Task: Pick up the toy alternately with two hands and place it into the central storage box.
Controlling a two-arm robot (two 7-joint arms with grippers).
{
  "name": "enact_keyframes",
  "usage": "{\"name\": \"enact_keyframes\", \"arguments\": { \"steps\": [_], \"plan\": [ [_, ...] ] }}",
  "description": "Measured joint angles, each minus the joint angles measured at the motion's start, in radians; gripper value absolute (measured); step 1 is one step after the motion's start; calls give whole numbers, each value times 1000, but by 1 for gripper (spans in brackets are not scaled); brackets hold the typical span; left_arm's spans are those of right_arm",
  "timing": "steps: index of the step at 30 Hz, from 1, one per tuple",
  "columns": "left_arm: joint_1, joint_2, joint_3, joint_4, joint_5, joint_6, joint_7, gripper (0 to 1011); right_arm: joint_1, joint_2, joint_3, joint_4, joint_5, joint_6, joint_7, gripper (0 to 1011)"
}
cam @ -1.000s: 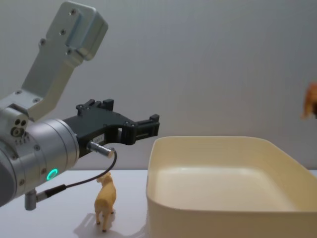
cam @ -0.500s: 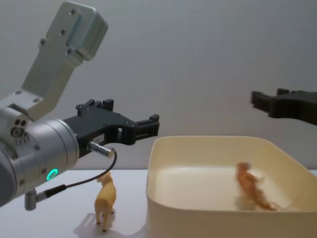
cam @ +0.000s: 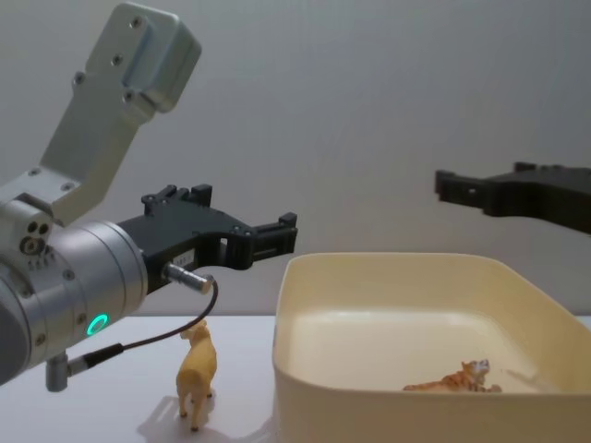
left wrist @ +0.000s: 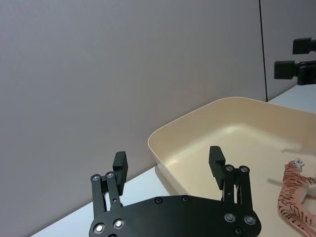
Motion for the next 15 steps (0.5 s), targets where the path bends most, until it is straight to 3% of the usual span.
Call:
{"name": "enact_keyframes", "arguments": {
  "steps": [3, 15],
  "plan": [
    [0, 0, 0, 0, 0, 0, 0, 1001, -14, 16, 14, -15, 11, -10, -11, 1001],
    [0, 0, 0, 0, 0, 0, 0, 1001, -93, 94, 85, -91, 73, -44, -79, 1001]
  ]
}}
